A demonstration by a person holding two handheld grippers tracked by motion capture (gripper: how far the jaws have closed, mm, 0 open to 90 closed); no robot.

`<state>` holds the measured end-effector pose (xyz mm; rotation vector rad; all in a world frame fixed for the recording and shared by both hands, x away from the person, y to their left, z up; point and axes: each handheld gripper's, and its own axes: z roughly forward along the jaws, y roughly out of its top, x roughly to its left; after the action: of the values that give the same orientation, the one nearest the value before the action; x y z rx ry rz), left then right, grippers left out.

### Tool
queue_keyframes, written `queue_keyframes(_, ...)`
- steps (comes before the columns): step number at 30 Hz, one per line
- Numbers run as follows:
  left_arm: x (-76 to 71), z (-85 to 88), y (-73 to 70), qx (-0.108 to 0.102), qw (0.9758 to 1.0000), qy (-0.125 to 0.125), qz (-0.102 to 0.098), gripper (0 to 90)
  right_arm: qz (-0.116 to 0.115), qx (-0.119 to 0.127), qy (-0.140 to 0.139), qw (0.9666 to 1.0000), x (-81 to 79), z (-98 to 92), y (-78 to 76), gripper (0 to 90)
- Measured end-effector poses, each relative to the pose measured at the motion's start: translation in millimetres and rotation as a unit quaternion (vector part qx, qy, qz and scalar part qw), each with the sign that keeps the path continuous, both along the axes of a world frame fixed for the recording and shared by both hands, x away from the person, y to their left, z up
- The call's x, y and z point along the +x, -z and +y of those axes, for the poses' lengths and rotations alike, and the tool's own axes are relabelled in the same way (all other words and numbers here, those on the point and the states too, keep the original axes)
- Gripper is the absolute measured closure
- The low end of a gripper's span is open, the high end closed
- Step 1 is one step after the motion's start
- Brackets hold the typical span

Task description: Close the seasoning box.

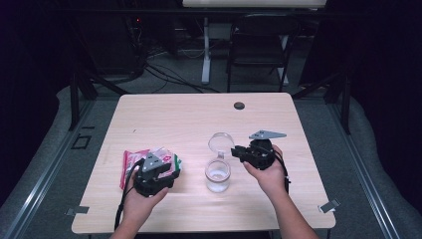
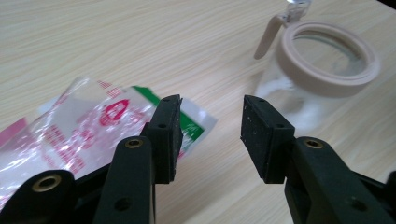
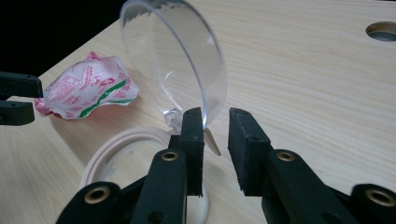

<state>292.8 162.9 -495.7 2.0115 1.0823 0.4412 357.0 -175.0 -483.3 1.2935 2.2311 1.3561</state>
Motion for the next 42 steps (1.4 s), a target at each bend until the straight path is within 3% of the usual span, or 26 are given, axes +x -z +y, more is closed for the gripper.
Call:
queue_keyframes(9, 2.4, 24.7, 13.8, 0.000, 0.9998, -0.020, 0.000, 56.6, -0.006, -0.012, -0.002, 0.9999, -1.1, 4.6, 0.2, 71.3)
queue_keyframes(14, 3.1, 27.1, 20.0, 0.003, 1.0000, -0.004, 0.005, 53.7, -0.010, -0.016, 0.000, 0.9998, -5.2, 3.1, 0.8, 66.9)
queue_keyframes(20, 0.9, 13.0, 27.5, 0.037, 0.9986, 0.032, -0.018, 44.9, -0.013, -0.015, 0.000, 0.9998, -11.5, -0.9, 2.0, 60.8)
queue_keyframes(25, 7.7, 1.9, 36.4, 0.073, 0.9963, 0.031, -0.033, 41.4, -0.015, -0.030, 0.000, 0.9994, -18.6, -3.3, 5.2, 59.0)
queue_keyframes(28, 14.6, -1.0, 44.0, 0.106, 0.9932, 0.020, -0.044, 40.1, -0.020, -0.033, 0.008, 0.9992, -23.3, -5.6, 7.2, 58.2)
queue_keyframes(31, 21.4, -2.4, 51.2, 0.123, 0.9914, 0.011, -0.044, 40.1, -0.021, -0.040, 0.012, 0.9989, -27.1, -10.2, 8.3, 57.4)
queue_keyframes(33, 26.3, -3.7, 55.7, 0.143, 0.9884, 0.005, -0.052, 40.1, -0.023, -0.042, 0.018, 0.9987, -29.6, -13.1, 9.2, 56.9)
queue_keyframes(36, 33.1, -5.6, 60.2, 0.156, 0.9858, 0.001, -0.062, 38.9, -0.024, -0.050, 0.025, 0.9981, -33.2, -18.4, 9.7, 56.5)
queue_keyframes(42, 41.8, -10.6, 67.2, 0.191, 0.9797, -0.011, -0.062, 40.9, -0.027, -0.051, 0.039, 0.9975, -39.5, -25.8, 10.5, 56.4)
